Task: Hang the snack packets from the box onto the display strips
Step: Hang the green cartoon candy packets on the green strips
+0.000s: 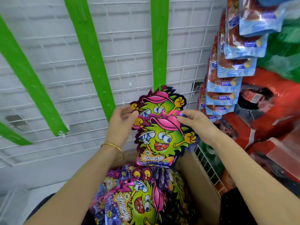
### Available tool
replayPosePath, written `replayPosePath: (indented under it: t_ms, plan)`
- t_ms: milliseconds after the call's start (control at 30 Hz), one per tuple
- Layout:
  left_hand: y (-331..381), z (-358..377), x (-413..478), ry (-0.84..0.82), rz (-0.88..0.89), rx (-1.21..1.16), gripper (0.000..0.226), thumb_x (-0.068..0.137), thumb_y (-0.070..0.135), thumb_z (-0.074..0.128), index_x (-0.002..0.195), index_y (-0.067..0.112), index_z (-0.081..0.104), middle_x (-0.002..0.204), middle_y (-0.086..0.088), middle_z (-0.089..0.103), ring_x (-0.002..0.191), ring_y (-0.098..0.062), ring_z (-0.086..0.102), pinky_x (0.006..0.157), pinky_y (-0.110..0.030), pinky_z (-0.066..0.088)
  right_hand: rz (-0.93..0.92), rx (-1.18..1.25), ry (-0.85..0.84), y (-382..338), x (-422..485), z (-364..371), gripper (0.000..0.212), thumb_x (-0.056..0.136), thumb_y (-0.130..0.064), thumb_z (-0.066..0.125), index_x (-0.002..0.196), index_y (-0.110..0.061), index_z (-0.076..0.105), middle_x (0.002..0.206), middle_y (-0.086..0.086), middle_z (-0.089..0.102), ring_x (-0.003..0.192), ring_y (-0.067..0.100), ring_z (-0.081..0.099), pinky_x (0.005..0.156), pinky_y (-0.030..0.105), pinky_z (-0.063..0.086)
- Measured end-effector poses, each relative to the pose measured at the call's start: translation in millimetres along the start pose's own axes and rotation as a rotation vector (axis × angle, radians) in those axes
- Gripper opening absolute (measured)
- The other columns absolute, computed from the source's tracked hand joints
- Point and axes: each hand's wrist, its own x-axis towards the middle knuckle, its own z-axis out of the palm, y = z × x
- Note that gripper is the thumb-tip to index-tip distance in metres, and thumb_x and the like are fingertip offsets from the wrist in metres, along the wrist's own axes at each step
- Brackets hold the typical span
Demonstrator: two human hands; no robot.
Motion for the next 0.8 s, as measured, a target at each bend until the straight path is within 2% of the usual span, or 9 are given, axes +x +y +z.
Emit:
replayPosePath:
  t_ms: [100,200,267,300,400,467,567,633,800]
  plan:
    - [40,12,32,0.004,0.187,0.106,0.035,0.087,0.010,0.059,0.120,0.002,0.050,0.109,-0.005,0.056,0.096,-0.011,0.054,0.085,-0.011,0.044,-0.150,-0.218,0.010,-23,6,-6,0.009,0.090,-0.014,0.059,0.087,-0.007,0.064,0.074,0.003,0.057,0.064,-0.003,0.048,0.067,0.018,0.038]
    - [74,33,62,-0.055,0.268,0.190,0.034,0.088,0.011,0.057,0.120,0.000,0.050,0.104,-0.003,0.054,0.095,-0.010,0.052,0.077,-0.006,0.041,-0.275,-0.332,0.065,-49,16,-7,0.015,0.088,-0.013,0.062,0.075,-0.019,0.060,0.061,-0.011,0.049,0.051,-0.005,0.045,0.053,0.011,0.032]
    - [90,44,77,-0.087,0.284,0.262,0.022,0.090,0.015,0.055,0.106,0.001,0.058,0.090,-0.006,0.054,0.077,-0.011,0.052,0.066,-0.017,0.042,-0.351,-0.409,0.140,-64,28,-8,0.009,0.087,-0.015,0.063,0.079,-0.012,0.064,0.062,-0.005,0.053,0.056,0.000,0.046,0.057,0.023,0.034]
    - [95,48,82,-0.108,0.285,0.330,0.016,0.091,0.019,0.054,0.091,0.005,0.061,0.080,-0.008,0.053,0.067,-0.014,0.049,0.060,-0.022,0.039,-0.377,-0.444,0.180,-71,35,-8,0.011,0.087,-0.017,0.063,0.084,-0.007,0.066,0.067,0.001,0.057,0.063,0.009,0.050,0.061,0.028,0.036]
    - [105,53,90,-0.154,0.244,0.462,0.037,0.092,0.030,0.050,0.059,0.015,0.045,0.058,-0.005,0.046,0.054,-0.018,0.042,0.054,-0.029,0.031,-0.434,-0.518,0.277,-90,50,-7,0.019,0.088,-0.024,0.060,0.098,-0.009,0.065,0.089,0.009,0.067,0.085,0.025,0.060,0.078,0.039,0.048]
    - [107,54,90,-0.156,0.217,0.486,0.040,0.092,0.033,0.049,0.057,0.016,0.044,0.056,-0.003,0.044,0.052,-0.015,0.040,0.051,-0.029,0.028,-0.466,-0.545,0.331,-99,56,-5,0.019,0.089,-0.027,0.058,0.100,-0.014,0.064,0.094,0.007,0.067,0.090,0.027,0.060,0.079,0.041,0.047]
    - [108,54,88,-0.168,0.167,0.426,0.037,0.091,0.036,0.051,0.060,0.014,0.047,0.060,-0.005,0.046,0.058,-0.020,0.041,0.053,-0.029,0.028,-0.496,-0.630,0.395,-106,60,-2,0.021,0.091,-0.030,0.055,0.105,-0.017,0.062,0.100,0.006,0.067,0.095,0.027,0.058,0.072,0.032,0.040]
    - [109,53,88,-0.175,0.124,0.354,0.040,0.090,0.036,0.053,0.057,0.016,0.045,0.057,-0.003,0.045,0.054,-0.019,0.041,0.053,-0.028,0.031,-0.512,-0.675,0.444,-109,59,1,0.023,0.092,-0.032,0.053,0.108,-0.018,0.060,0.103,0.006,0.067,0.099,0.029,0.058,0.069,0.032,0.038]
    - [116,51,88,-0.175,0.026,0.306,0.039,0.089,0.038,0.055,0.057,0.016,0.049,0.056,0.001,0.048,0.051,-0.013,0.043,0.040,-0.014,0.033,-0.555,-0.745,0.501,-111,57,8,0.026,0.093,-0.034,0.051,0.108,-0.014,0.056,0.104,0.009,0.067,0.098,0.033,0.059,0.073,0.036,0.042]
